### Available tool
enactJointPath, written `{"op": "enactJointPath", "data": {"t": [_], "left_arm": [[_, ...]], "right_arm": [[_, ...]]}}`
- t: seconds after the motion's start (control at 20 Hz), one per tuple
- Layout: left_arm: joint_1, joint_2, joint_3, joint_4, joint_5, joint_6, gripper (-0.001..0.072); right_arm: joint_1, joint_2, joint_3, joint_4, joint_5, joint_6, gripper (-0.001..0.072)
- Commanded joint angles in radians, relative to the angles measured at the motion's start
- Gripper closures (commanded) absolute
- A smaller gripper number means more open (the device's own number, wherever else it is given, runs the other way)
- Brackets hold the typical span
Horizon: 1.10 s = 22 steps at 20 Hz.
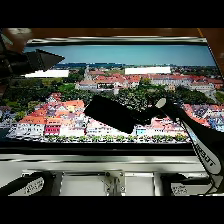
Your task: Fold the shirts.
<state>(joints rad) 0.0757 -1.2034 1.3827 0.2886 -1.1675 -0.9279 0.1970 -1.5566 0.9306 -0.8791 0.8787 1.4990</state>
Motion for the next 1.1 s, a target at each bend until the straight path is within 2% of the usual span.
{"op": "enactJointPath", "data": {"t": [0.0,0.15,0.25,0.45,0.6,0.7,0.85,1.05], "left_arm": [[0.001,0.0,0.0,0.001,-0.001,0.0,0.0666],[0.001,0.0,0.0,0.001,-0.002,0.0,0.0666],[0.0,0.0,0.0,0.001,-0.006,0.0,0.0666],[-0.011,0.0,0.0,0.001,-0.005,-0.001,0.0666],[-0.05,0.0,0.0,0.001,-0.021,-0.011,0.0666],[-0.094,0.0,0.0,0.001,-0.03,-0.012,0.0666],[-0.179,0.0,0.0,0.001,-0.028,-0.011,0.0666],[-0.274,0.0,0.0,0.001,0.005,-0.012,0.0666]], "right_arm": [[-0.003,-0.01,0.023,0.089,-0.085,-0.119,0.0617],[-0.061,0.018,0.123,0.084,-0.083,-0.265,0.0633],[-0.14,0.042,0.216,0.076,-0.083,-0.286,0.0633],[-0.381,0.048,0.395,0.04,-0.053,-0.169,0.0633],[-0.595,0.048,0.455,0.003,0.021,-0.068,0.0633],[-0.744,0.048,0.456,-0.013,0.086,-0.06,0.0633],[-0.928,0.048,0.455,-0.163,0.222,0.011,0.0633],[-1.076,0.048,0.425,-0.392,0.427,0.103,0.0632]]}}
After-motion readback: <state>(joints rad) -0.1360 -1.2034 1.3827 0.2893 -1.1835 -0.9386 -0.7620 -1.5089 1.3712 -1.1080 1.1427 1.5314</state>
